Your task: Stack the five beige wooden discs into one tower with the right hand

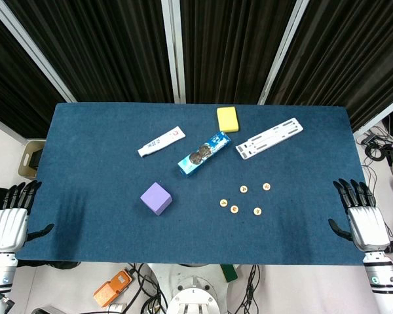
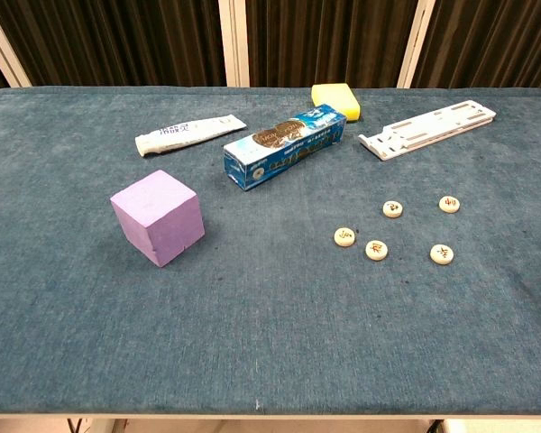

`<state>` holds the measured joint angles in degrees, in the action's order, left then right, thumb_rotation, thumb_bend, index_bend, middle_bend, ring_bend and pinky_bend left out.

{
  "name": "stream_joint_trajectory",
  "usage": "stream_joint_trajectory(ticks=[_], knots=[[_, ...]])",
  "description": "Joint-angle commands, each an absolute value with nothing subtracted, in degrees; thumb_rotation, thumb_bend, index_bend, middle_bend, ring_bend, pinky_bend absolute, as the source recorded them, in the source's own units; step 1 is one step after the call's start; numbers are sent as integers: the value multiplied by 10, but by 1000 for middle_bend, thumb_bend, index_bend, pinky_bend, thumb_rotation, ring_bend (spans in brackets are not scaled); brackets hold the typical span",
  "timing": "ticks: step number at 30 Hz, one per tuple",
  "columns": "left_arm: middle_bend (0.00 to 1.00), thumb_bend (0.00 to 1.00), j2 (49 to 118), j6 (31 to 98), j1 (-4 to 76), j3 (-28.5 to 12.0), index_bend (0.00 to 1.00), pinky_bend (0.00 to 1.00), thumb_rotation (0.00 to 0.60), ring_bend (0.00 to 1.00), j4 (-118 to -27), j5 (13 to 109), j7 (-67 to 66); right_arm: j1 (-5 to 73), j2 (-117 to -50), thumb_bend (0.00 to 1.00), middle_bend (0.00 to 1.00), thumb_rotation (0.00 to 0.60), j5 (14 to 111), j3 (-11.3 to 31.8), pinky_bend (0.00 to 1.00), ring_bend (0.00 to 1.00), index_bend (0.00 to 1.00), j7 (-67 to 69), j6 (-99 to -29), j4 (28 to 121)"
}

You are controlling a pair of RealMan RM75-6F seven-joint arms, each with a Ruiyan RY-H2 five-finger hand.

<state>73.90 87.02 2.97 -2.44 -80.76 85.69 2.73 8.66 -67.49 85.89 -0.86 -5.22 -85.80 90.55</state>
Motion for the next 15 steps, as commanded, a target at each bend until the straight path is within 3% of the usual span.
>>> stream_joint_trajectory(ticks=[1,6,15], knots=[[76,50,737,868,29,-25,89,0,600,15,-808,853,29,88,-677,379,109,600,864,-6,78,8,85,-51,-855,907],[76,50,735,868,29,-24,89,0,600,15,-807,855,28,115,-689,379,109,600,898,-9,78,8,197,-63,-818,911],[76,49,738,871,25,-23,89,0,600,16,-800,852,37,209,-786,384,109,600,887,0,78,8,394,-135,-649,860]])
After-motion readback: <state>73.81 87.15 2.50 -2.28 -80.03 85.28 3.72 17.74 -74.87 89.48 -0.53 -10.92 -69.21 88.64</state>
